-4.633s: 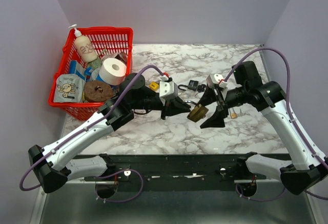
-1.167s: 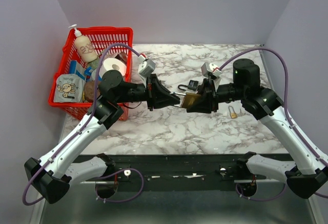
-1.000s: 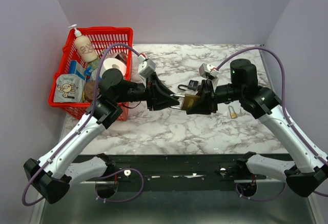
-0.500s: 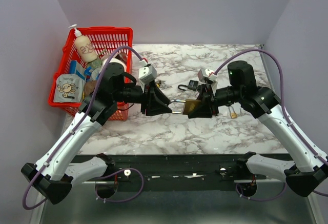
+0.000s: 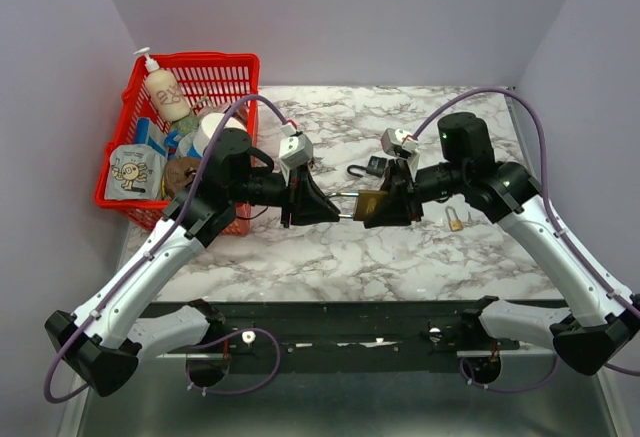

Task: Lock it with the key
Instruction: Lock the lock.

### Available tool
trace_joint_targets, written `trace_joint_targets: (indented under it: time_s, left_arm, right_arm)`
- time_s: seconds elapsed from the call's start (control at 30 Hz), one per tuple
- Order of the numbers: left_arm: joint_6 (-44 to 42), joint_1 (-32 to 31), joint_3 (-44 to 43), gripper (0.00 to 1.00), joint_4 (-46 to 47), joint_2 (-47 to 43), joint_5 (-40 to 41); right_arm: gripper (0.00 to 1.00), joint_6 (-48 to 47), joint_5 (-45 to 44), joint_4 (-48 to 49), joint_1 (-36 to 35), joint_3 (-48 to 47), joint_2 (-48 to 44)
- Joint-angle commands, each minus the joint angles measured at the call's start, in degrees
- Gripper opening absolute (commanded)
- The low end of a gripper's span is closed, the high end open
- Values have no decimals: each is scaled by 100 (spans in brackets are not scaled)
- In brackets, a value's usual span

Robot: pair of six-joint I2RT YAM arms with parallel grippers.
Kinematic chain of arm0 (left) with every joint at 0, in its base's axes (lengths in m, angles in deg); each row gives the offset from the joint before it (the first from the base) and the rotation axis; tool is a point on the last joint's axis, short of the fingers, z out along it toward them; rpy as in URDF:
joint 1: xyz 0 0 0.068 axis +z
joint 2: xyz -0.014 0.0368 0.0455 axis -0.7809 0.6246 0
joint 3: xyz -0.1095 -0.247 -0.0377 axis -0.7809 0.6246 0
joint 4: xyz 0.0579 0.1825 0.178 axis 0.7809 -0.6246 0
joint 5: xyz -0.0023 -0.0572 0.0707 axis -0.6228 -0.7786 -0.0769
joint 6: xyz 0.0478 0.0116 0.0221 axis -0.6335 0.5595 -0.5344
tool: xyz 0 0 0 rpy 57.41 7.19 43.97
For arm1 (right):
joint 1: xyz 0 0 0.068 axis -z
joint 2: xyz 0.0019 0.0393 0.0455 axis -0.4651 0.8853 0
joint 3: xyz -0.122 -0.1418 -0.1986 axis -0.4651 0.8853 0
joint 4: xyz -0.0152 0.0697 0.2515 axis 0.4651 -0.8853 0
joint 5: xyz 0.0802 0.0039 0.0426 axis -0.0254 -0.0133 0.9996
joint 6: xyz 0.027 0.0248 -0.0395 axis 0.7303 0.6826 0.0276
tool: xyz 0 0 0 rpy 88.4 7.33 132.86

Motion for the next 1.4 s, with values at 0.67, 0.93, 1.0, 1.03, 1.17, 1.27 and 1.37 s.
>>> trace_joint_targets:
  time_s: [0.67, 0.93, 1.0, 1.03, 1.17, 1.27, 1.37]
  left_arm:
    - [540, -716, 334, 0, 1027, 55, 643]
    - [733, -927, 421, 0, 1536, 239, 810]
    - [865, -1050, 439, 0, 1677, 283, 854]
    - [909, -1077, 500, 0, 1869, 327, 854]
    - [1111, -1156, 588, 0, 2231, 459, 855]
    - [1085, -1209, 562, 0, 2275, 556, 863]
    - [1041, -1156, 545, 0, 2135, 503, 863]
  right_arm:
    - [1, 211, 625, 651, -350, -217, 43]
    - [1, 457, 485, 1046, -649, -190, 104]
    - [1, 518, 432, 1152, -702, -234, 157]
    - [1, 554, 405, 1283, -711, -261, 183]
    - [1, 747, 370, 1574, -737, -401, 359]
    - [1, 739, 361, 1592, -807, -480, 447]
    - [1, 669, 274, 1408, -807, -454, 412]
